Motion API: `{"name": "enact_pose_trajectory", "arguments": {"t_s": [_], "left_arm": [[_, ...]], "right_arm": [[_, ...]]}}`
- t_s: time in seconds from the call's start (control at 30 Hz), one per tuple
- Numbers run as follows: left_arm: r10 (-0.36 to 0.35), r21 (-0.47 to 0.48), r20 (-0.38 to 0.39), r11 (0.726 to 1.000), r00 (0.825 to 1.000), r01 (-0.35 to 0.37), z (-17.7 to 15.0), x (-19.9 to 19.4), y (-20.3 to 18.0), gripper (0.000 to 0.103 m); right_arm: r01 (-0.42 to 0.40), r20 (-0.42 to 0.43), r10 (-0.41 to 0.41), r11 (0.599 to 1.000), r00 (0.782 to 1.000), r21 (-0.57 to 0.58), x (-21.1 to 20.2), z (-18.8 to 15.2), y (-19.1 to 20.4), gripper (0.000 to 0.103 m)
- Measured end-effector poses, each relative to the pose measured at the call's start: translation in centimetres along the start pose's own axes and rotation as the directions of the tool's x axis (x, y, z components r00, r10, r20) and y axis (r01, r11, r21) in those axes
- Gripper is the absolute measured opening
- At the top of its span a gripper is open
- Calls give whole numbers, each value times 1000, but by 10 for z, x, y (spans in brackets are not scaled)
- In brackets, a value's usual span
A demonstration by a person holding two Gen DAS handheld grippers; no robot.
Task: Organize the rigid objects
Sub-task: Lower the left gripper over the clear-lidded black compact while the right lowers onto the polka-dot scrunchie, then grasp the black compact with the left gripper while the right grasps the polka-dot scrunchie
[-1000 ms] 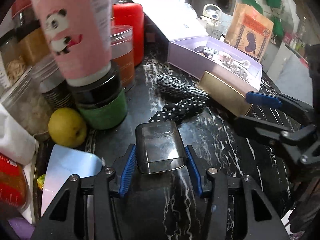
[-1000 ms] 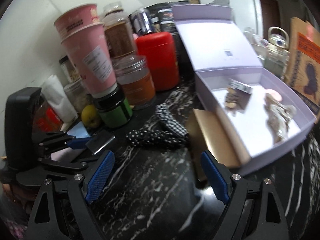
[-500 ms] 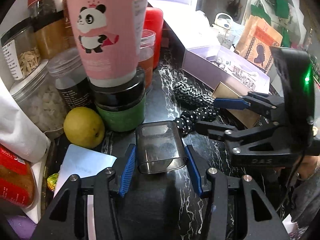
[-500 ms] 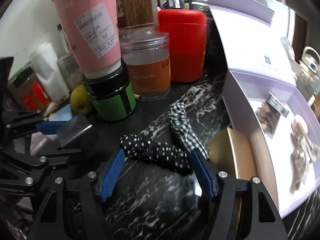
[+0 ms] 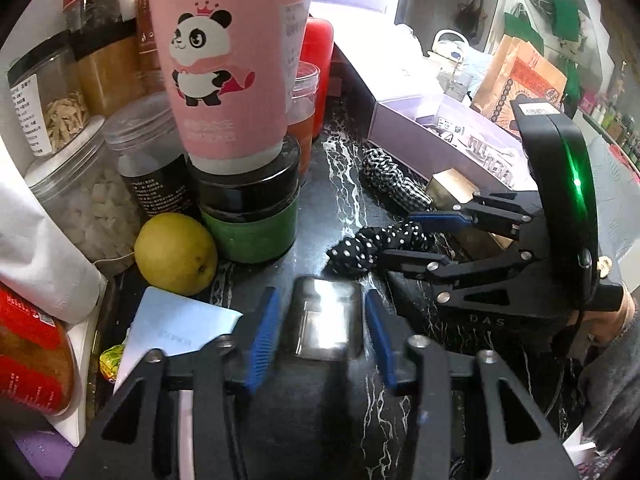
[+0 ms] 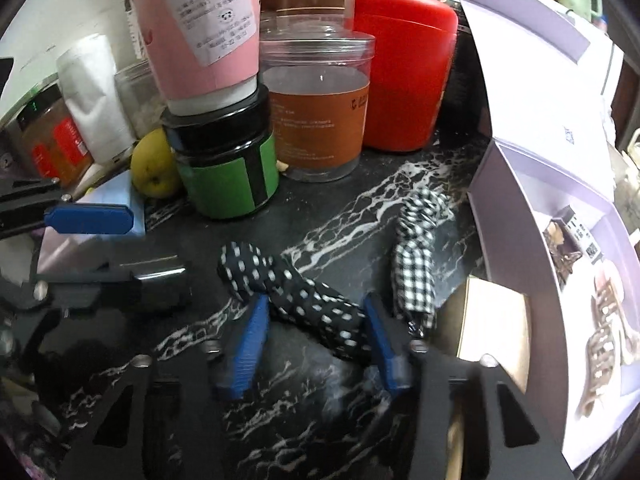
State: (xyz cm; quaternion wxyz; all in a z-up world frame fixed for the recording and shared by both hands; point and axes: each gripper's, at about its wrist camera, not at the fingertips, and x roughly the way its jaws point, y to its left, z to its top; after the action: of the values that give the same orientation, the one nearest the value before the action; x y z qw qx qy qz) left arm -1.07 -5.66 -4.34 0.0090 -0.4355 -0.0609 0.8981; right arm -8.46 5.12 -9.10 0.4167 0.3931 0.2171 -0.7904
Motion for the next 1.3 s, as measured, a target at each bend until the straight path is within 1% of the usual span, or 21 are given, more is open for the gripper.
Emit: {"name": "enact_pose_trajectory", "arguments": {"t_s": [0.03,0.07,0.13,0.27,0.37,0.53,0.6,0.7,0.73,0.8,0.83,0.87,0.9,0.93,0.97,1.03,1.07,1.1,1.3], "left_arm": [[-4,-1,1,1000,1000,4,2,0,0,41],[-8,-1,3,1000,1000,8,1,0,0,41],[-16,0,4,1000,1000,16,0,-1,0,41],[-27,5,-4,1000,1000,27,-4,1,-4,41],[-26,4,7,1000,1000,26,-4,1,-6,41],[-17,-11,14,1000,1000,18,-2,4,-5,41],[-3,-7,13,1000,1000,3,-2,5,-7,42],[40,7,-9,999,999,-40,0,8,-11,43],[69,16,-27,998,997,-68,0,12,-12,43],[103,19,-68,995,992,-102,-1,21,-12,43],[100,11,-89,995,991,-99,-2,25,-11,44],[62,-13,-112,998,992,-64,-3,30,-8,44],[30,-38,-120,999,992,-35,-4,33,-6,44],[17,-54,-122,998,992,-24,-4,34,-5,45],[22,-57,-108,998,994,-29,-4,33,-5,45],[35,-44,-108,998,994,-40,-3,35,-8,45],[33,-37,-102,999,994,-37,-4,36,-10,45],[32,-32,-98,999,995,-35,-3,37,-11,45],[14,-9,-80,1000,997,-15,-1,39,-15,45]], "right_arm": [[0,-2,0,1000,1000,1,-1,-1,0,36],[-2,-5,2,1000,1000,2,-3,-2,0,34],[-13,-13,13,1000,1000,12,-7,-5,0,23],[-12,-24,13,1000,1000,27,-15,-14,2,21],[-16,-25,17,999,1000,40,-23,-20,4,20],[-11,-29,13,998,1000,65,-36,-27,6,19],[-6,-29,9,997,1000,72,-43,-31,8,19],[-1,-25,3,996,1000,87,-51,-35,6,20],[2,-23,0,996,1000,92,-51,-32,8,20],[18,-15,-17,994,1000,110,-52,-32,5,20],[29,-5,-28,992,1000,121,-53,-32,4,20],[27,2,-28,992,1000,125,-55,-31,5,20],[19,11,-21,991,1000,134,-56,-31,4,20],[10,16,-12,990,1000,142,-57,-31,4,22],[3,18,-6,989,1000,147,-58,-27,5,25],[-10,18,7,988,1000,153,-58,-25,4,43],[-12,18,9,988,1000,155,-54,-29,5,45],[-13,17,11,987,1000,158,-49,-25,7,45],[-15,22,11,985,1000,169,-45,-23,3,47]]}}
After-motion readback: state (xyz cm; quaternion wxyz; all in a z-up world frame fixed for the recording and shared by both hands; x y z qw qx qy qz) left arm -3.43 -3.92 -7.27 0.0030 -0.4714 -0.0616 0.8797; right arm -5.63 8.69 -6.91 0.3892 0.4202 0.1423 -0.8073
